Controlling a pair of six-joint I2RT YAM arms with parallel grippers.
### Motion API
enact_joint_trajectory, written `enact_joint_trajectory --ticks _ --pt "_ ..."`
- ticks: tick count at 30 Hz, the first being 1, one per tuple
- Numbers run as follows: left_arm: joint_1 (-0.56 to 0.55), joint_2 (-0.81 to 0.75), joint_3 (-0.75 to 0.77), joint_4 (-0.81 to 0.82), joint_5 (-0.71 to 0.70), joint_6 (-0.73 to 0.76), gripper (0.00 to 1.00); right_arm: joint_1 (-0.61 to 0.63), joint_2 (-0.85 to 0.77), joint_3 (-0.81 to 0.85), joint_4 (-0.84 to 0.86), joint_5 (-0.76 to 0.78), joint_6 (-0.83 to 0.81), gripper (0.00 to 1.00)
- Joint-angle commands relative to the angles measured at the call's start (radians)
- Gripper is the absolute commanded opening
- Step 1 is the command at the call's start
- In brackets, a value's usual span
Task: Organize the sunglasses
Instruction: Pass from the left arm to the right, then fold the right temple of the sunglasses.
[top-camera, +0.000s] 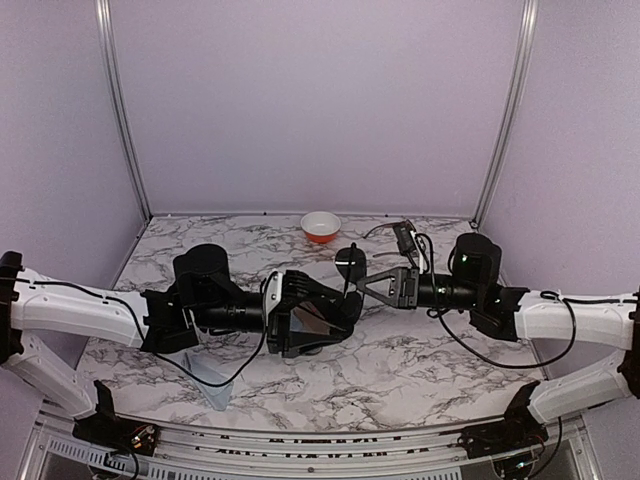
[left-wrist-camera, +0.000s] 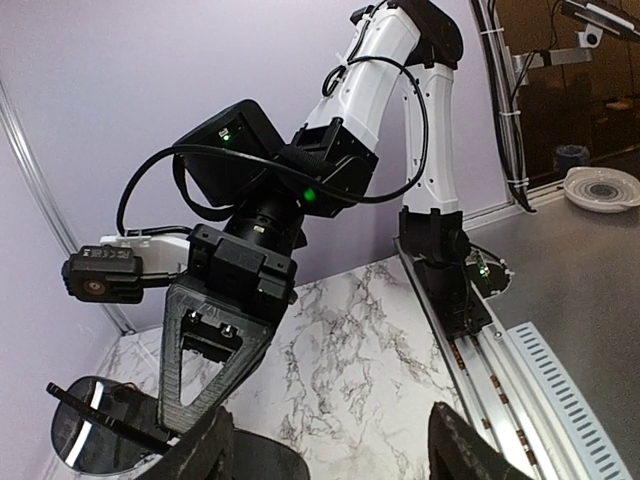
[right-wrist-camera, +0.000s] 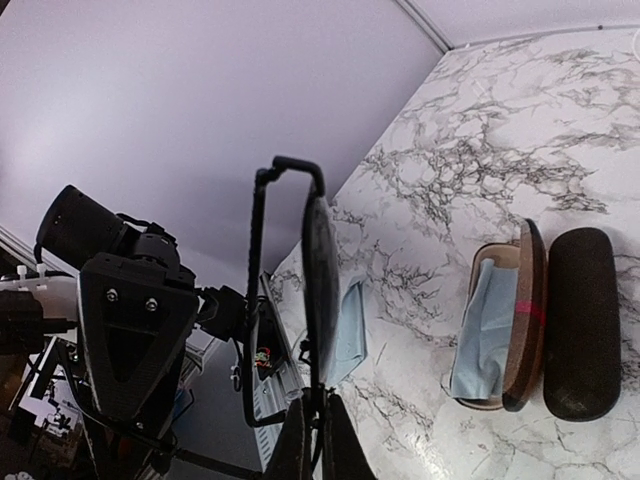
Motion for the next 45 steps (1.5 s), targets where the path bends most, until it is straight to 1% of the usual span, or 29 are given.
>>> enact_joint_trajectory --ticks 1,3,8,11,13,16,18,23,25,27,29,31,34,39,41,45 --pt "-0.005 -0.091 -0.057 0.009 -0.086 0.014 0.72 -0.020 -0.031 0.082 -0.109 0.030 -0.064 0.00" --pt "-0.004 -0.120 -0.080 0.011 -0.133 0.027 0.75 -0.028 -0.038 0.098 -0.147 0.032 -0.084 0.00" --pt "-0.004 -0.191 -0.129 0.007 -0.217 0.055 0.76 -0.051 -0.054 0.126 -0.187 0.034 -0.108 0.00" --pt "-0.004 -0.214 -0.153 0.000 -0.253 0.047 0.74 -0.055 -0.055 0.154 -0.210 0.033 -0.125 0.00" --pt "-0.004 -0.216 -0.163 -0.007 -0.275 0.035 0.69 -0.055 -0.054 0.174 -0.220 0.033 -0.133 0.00" --pt "-0.004 -0.212 -0.174 -0.016 -0.296 0.015 0.66 -0.057 -0.052 0.203 -0.230 0.031 -0.147 0.00" --pt "-0.003 -0.213 -0.179 -0.022 -0.309 0.002 0.62 -0.057 -0.047 0.226 -0.237 0.031 -0.156 0.00" --pt "-0.004 -0.222 -0.191 -0.044 -0.260 -0.002 0.55 -0.057 -0.039 0.269 -0.238 0.037 -0.171 0.00" --pt "-0.003 -0.223 -0.183 -0.051 -0.195 -0.017 0.52 -0.057 -0.035 0.282 -0.234 0.041 -0.176 0.00" --pt "-0.005 -0.217 -0.168 -0.052 -0.099 -0.040 0.50 -0.057 -0.032 0.288 -0.234 0.045 -0.181 0.00" --pt "-0.005 -0.201 -0.142 -0.051 -0.022 -0.068 0.46 -0.057 -0.028 0.290 -0.234 0.049 -0.185 0.00" --pt "-0.004 -0.173 -0.107 -0.051 0.034 -0.097 0.37 -0.057 -0.023 0.288 -0.233 0.047 -0.183 0.00" --pt "-0.007 -0.131 -0.063 -0.051 0.095 -0.112 0.34 -0.057 -0.016 0.282 -0.223 0.033 -0.173 0.00" --pt "-0.011 -0.068 -0.008 -0.023 0.117 -0.137 0.31 -0.057 -0.012 0.273 -0.215 0.014 -0.171 0.00" --pt "-0.010 -0.052 0.006 -0.016 0.102 -0.136 0.29 -0.057 -0.011 0.267 -0.209 -0.001 -0.169 0.00" --pt "-0.010 -0.033 0.020 0.005 0.070 -0.113 0.29 -0.054 -0.011 0.259 -0.197 -0.038 -0.165 0.00"
